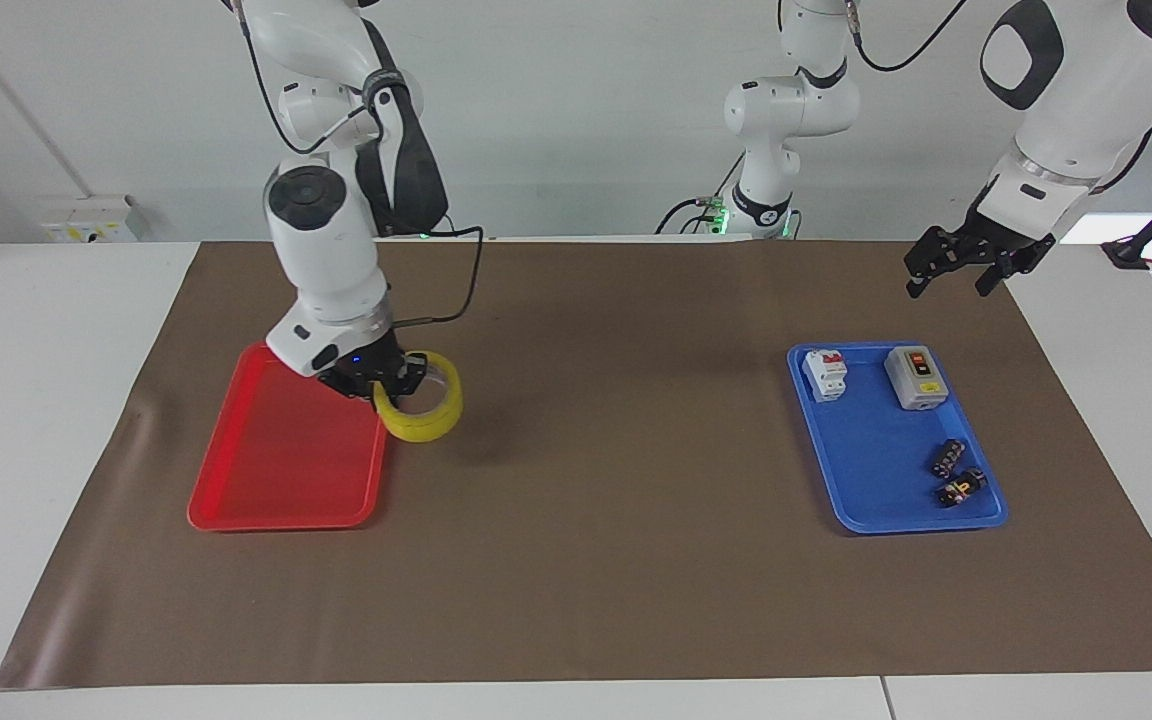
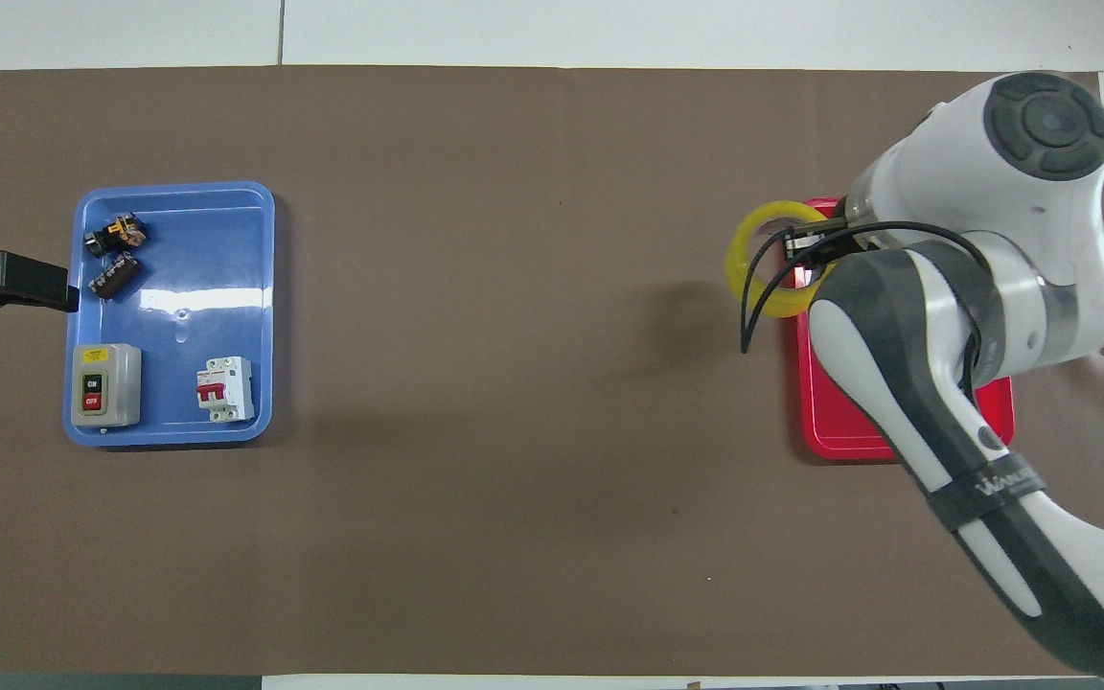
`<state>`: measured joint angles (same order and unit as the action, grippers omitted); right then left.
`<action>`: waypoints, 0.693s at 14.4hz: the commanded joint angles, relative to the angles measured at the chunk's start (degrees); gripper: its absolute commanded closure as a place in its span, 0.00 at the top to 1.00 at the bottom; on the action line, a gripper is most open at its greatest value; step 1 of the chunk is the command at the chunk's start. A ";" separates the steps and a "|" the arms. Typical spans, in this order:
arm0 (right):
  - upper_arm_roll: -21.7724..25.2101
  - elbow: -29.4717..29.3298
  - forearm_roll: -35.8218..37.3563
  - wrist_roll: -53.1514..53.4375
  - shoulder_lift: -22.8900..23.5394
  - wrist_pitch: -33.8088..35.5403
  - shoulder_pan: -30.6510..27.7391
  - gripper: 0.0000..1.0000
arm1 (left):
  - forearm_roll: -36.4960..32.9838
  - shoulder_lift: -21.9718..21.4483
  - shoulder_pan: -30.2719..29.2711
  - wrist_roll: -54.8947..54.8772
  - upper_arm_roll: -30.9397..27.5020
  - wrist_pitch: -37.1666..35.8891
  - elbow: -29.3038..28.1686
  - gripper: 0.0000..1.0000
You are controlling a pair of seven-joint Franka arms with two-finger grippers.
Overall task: Place and move tape with both arms
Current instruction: 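Carry the tape with the right gripper into the red tray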
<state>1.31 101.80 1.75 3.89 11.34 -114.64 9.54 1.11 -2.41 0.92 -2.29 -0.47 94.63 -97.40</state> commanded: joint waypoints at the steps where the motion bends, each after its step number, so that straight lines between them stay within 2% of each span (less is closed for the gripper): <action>1: -0.95 4.18 0.62 -8.61 -1.06 -3.03 -6.00 0.00 | -1.37 -0.75 -0.31 -0.44 0.11 0.03 -0.34 1.00; 6: -0.95 18.50 1.15 -18.81 -4.49 -17.61 -14.00 0.00 | -1.37 -0.75 -0.22 -0.44 0.11 0.03 -0.34 1.00; 10: -1.04 19.66 1.15 -20.86 -2.03 -22.37 -16.31 0.00 | -1.37 -0.75 -0.31 -0.44 0.11 0.03 -0.42 1.00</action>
<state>1.31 120.15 2.18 -16.61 10.21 -135.20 -6.05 1.10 -2.41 0.92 -2.29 -0.47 94.63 -97.40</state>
